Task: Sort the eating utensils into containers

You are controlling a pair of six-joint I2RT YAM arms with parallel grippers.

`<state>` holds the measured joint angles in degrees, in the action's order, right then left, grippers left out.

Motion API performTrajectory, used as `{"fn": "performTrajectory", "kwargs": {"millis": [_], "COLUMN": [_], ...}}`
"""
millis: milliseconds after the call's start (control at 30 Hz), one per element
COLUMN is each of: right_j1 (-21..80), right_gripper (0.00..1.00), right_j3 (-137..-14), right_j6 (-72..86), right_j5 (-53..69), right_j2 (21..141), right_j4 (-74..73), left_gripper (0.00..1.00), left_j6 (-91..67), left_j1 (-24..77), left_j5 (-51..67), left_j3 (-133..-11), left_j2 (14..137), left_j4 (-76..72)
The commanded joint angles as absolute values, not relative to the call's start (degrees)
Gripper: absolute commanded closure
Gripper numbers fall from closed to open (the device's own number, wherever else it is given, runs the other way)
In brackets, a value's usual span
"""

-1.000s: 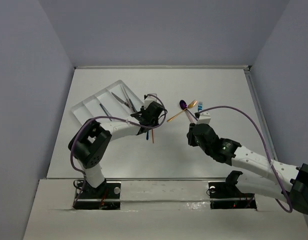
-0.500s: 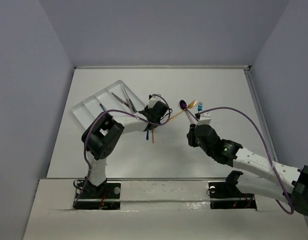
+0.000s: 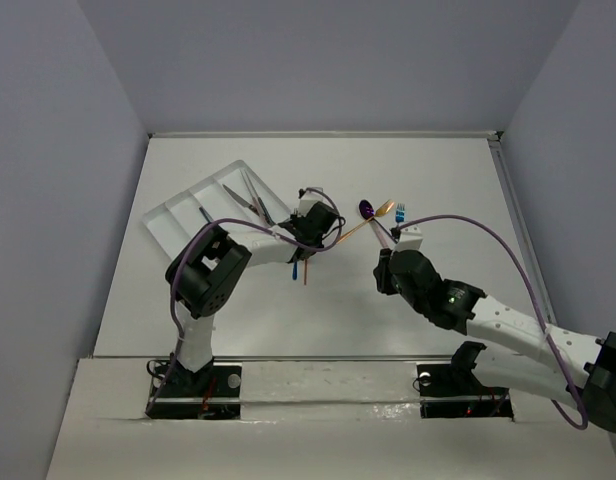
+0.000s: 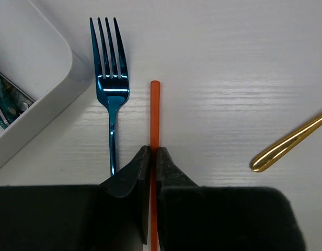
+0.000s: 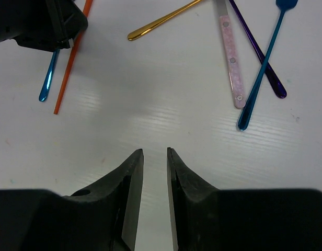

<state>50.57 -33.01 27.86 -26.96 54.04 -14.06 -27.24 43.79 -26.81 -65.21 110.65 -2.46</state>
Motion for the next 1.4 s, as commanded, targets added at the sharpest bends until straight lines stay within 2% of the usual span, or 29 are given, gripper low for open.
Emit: {"fn": "performTrajectory", "kwargs": {"millis": [0, 200, 300, 533, 833, 967, 1367], "right_j1": [50.3, 50.3, 50.3, 50.3, 50.3, 50.3, 50.3], "right_gripper": [0.69, 0.69, 0.69, 0.69, 0.69, 0.69, 0.69], "right_j3": [-33.0, -32.7, -32.4, -31.6, -30.1, -29.9, -29.6], "right_j6": [27.3, 27.1, 27.0, 26.3, 25.8, 25.6, 25.3], "right_j5": [-27.4, -27.2, -26.7, -25.0, -23.9, -23.1, -22.0], "right_j2": [51.8, 51.5, 51.6, 51.3, 48.9, 48.4, 48.5], "right_j4": [-11.6, -10.6, -10.1, -8.4, -7.4, -7.1, -6.7], "left_gripper": [1.0, 1.0, 1.0, 1.0, 1.0, 1.0, 1.0], "left_j6": [-26.7, -25.1, -23.9, -23.9, -20.7, -21.3, -23.0], "left_j1": [43.9, 43.9, 40.1, 22.9, -1.7, -5.1, -6.9], "left_j5": [-24.3, -23.2, -21.6, -20.7, -15.3, -12.8, -10.3], "left_j3": [-62.7, -64.7, -65.7, -63.1, -57.3, -56.8, -59.0], "left_j2": [108.4, 96.2, 89.1, 78.8, 77.9, 81.5, 89.2], "left_j4": [-6.0, -4.8, -3.0, 3.3, 8.3, 7.7, 4.0]}}
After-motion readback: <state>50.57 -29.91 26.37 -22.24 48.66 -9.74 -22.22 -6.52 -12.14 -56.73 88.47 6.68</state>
